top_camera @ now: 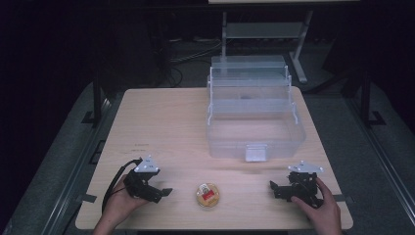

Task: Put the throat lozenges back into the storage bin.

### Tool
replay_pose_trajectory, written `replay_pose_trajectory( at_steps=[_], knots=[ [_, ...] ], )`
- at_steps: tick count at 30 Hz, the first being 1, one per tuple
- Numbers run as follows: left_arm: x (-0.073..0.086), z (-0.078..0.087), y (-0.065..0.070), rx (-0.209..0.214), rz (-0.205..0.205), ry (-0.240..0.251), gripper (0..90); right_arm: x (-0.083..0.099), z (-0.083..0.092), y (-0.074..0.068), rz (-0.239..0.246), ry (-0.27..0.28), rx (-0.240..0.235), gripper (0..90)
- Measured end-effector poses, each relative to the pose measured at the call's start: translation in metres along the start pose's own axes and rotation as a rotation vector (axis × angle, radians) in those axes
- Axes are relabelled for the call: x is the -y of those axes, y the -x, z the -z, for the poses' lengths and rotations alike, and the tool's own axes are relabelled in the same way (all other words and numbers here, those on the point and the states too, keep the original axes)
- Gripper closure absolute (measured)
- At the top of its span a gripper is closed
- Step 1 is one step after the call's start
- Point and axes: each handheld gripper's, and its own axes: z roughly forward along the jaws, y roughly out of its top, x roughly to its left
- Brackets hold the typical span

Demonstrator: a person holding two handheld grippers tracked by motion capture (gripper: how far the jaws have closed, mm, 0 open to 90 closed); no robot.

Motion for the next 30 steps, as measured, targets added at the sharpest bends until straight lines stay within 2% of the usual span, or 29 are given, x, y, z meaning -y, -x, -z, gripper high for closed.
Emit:
replay_pose_trajectory(
  at_steps=[8,17,30],
  knots=[
    [-0.010,-0.001,0.005,0.025,-0.021,-0.011,13.7,0.000,0.000,0.000,0.000,0.000,-0.001,0.0],
    [-0.018,-0.007,0.012,0.050,-0.023,-0.037,13.8,0.000,0.000,0.000,-0.004,-0.003,-0.001,0.0],
    [-0.036,-0.011,0.027,0.090,-0.070,-0.048,14.0,0.000,0.000,0.000,-0.004,-0.002,-0.002,0.0]
  ],
)
